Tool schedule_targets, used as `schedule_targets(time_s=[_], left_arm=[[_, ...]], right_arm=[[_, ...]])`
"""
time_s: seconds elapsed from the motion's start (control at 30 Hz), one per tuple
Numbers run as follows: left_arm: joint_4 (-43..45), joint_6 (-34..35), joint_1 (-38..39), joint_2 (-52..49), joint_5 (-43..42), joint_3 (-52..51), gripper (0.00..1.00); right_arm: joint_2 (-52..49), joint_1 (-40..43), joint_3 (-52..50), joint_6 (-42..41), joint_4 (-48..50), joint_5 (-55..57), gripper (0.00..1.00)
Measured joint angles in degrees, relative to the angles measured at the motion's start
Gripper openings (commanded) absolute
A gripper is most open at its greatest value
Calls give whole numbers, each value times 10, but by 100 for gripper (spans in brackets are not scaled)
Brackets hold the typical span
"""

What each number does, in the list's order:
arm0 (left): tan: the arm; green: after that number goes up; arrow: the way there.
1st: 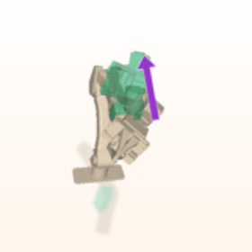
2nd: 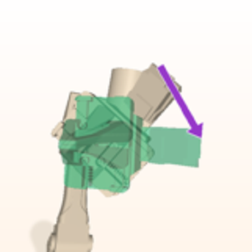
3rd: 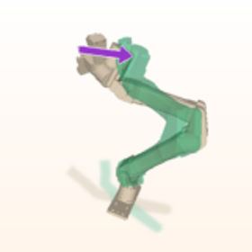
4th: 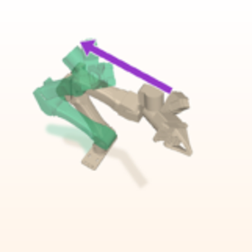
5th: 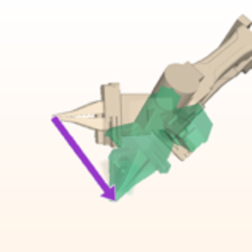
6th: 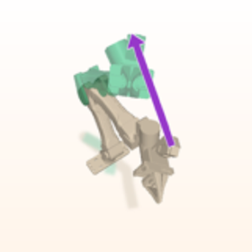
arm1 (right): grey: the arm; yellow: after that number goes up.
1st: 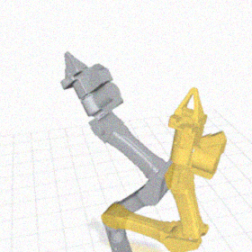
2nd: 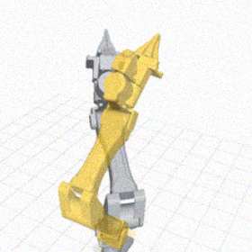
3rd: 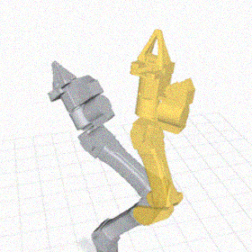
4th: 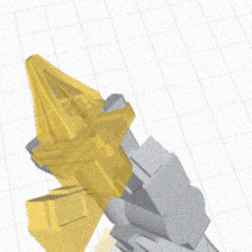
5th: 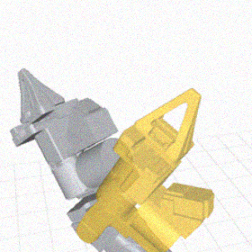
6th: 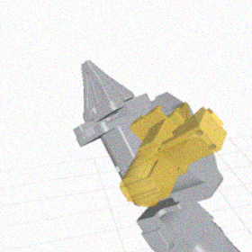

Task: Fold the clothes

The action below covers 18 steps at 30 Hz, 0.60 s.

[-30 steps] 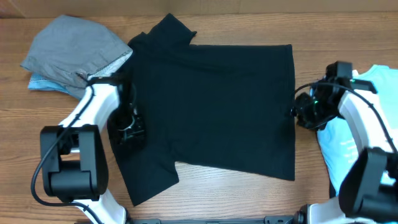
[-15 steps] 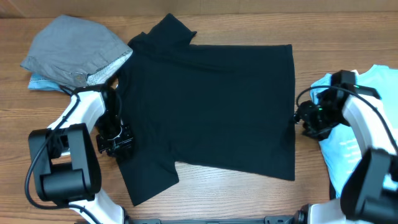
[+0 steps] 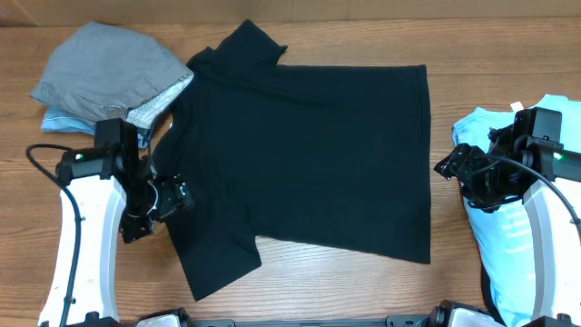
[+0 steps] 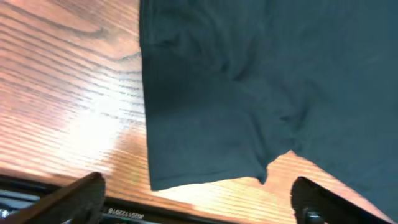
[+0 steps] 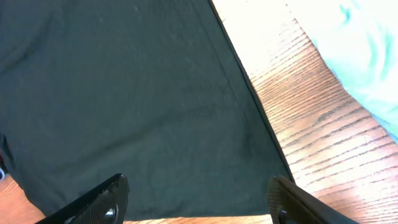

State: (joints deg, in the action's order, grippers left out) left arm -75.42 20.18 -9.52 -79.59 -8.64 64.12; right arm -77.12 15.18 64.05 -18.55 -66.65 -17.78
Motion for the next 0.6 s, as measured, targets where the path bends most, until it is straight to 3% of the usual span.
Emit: schedule_targets(time_s=[0.07,0.13,0.2,0.27,0.43,0.6], left_arm=[[16,7,0,0,-7,0,100],[40,7,0,-1,-14,0,87],[45,8,0,-1,-18,0,82],[20,14,0,-1,-21,0,82],[-9,54,0,-1,-12,-45,93],[122,103,0,-2,-12,-180,91]], right_arm=[[0,0,0,-3,0,0,75],[0,0,0,-5,2,0,75],[0,0,0,-7,2,0,76],[0,0,0,-7,1,0,76],[0,0,0,-8,-3,0,76],[0,0,0,-10,-3,0,76]])
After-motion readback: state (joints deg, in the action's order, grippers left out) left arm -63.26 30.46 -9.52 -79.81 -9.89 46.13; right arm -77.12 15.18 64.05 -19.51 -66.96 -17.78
